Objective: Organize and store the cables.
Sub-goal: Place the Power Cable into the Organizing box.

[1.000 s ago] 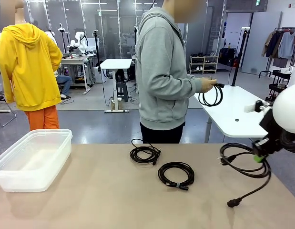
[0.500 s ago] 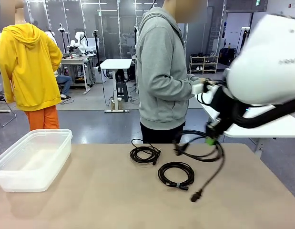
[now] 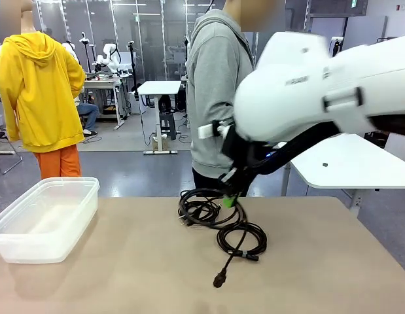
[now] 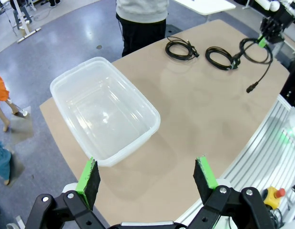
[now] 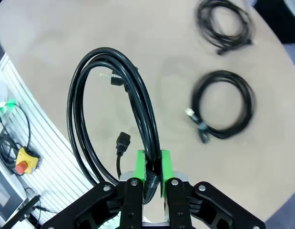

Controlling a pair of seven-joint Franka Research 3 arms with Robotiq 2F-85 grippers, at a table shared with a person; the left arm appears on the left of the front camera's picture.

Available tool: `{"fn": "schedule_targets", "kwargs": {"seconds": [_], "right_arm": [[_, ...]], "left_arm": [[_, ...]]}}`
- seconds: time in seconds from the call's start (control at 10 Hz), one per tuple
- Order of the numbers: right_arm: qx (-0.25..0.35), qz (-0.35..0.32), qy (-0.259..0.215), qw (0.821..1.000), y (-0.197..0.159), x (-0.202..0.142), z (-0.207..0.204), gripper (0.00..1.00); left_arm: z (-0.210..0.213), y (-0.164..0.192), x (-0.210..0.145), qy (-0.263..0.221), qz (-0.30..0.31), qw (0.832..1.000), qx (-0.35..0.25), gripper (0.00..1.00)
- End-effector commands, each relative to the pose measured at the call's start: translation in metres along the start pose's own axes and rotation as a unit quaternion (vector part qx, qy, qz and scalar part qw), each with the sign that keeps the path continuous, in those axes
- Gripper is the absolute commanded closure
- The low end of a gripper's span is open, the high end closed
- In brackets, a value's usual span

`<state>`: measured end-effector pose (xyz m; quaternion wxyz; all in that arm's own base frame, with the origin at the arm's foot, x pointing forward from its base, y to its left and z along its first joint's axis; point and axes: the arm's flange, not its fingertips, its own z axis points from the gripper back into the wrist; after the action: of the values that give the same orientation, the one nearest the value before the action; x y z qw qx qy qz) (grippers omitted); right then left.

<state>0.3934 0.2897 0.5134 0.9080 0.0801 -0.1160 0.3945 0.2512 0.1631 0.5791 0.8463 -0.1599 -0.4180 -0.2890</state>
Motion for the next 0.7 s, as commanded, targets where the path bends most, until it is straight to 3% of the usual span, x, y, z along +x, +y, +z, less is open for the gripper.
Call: {"fn": "schedule_targets", "kwargs": {"seconds": [0.0,0.1,0.4,0.6], "right_arm": [[0.021,0.029,-0.001,0.999,0.025,0.022,-0.022,1.0],[0.06,0.017,0.001,0.998,0.035,0.034,-0.034,1.0],[0.09,-0.039,-0.034,0.995,0.054,0.061,-0.055,1.0],[0.096,-0.081,-0.063,0.99,0.046,0.07,-0.066,1.0]], "left_arm": [[0.0,0.001,0.001,0.0,-0.003,1.0,-0.002,0.0],[0.0,0.001,0.001,0.0,-0.003,1.0,-0.002,0.0],[0.0,0.001,0.001,0.0,-0.003,1.0,-0.002,0.0],[0.0,0.001,0.001,0.0,-0.003,1.0,-0.002,0.0]]}}
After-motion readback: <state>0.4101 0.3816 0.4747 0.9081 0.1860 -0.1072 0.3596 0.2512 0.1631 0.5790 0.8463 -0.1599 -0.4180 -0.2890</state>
